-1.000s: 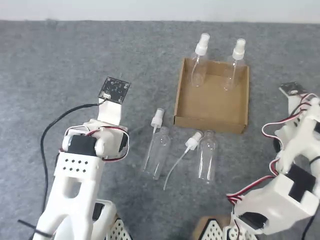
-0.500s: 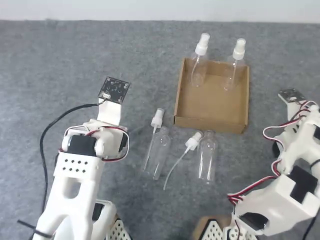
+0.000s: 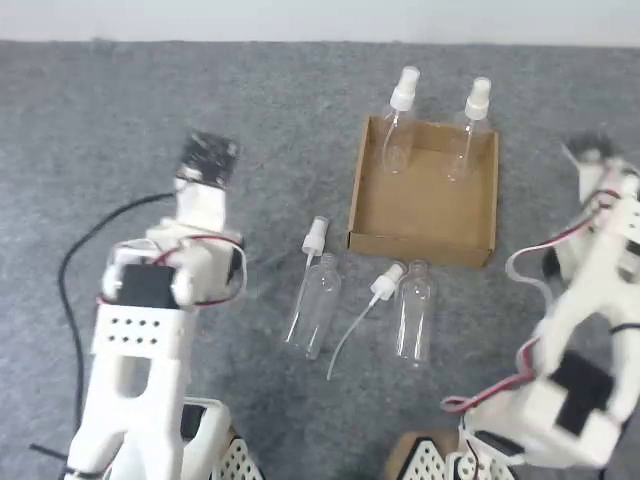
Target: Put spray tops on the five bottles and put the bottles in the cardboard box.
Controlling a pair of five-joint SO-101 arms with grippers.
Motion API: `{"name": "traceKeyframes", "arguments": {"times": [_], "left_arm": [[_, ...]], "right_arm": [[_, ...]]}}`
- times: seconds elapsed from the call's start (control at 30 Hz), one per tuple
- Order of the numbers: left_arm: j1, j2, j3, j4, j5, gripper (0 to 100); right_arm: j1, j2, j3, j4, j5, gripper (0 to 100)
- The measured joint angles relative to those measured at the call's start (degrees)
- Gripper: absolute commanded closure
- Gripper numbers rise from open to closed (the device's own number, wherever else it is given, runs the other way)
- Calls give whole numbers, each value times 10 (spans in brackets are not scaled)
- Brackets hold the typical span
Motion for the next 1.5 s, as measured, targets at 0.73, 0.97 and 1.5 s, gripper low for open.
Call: {"name": "traceKeyframes", "arguments": {"times": [0.73, 0.97, 1.5], "left_arm": [[-98, -124, -387, 151, 38, 988], [-97, -120, -395, 140, 64, 988], [-98, -104, -399, 127, 2, 989]], "right_arm": [[-714, -413, 334, -324, -318, 992], [-721, -418, 358, -344, -319, 992], [-726, -419, 441, -444, -320, 992]]}}
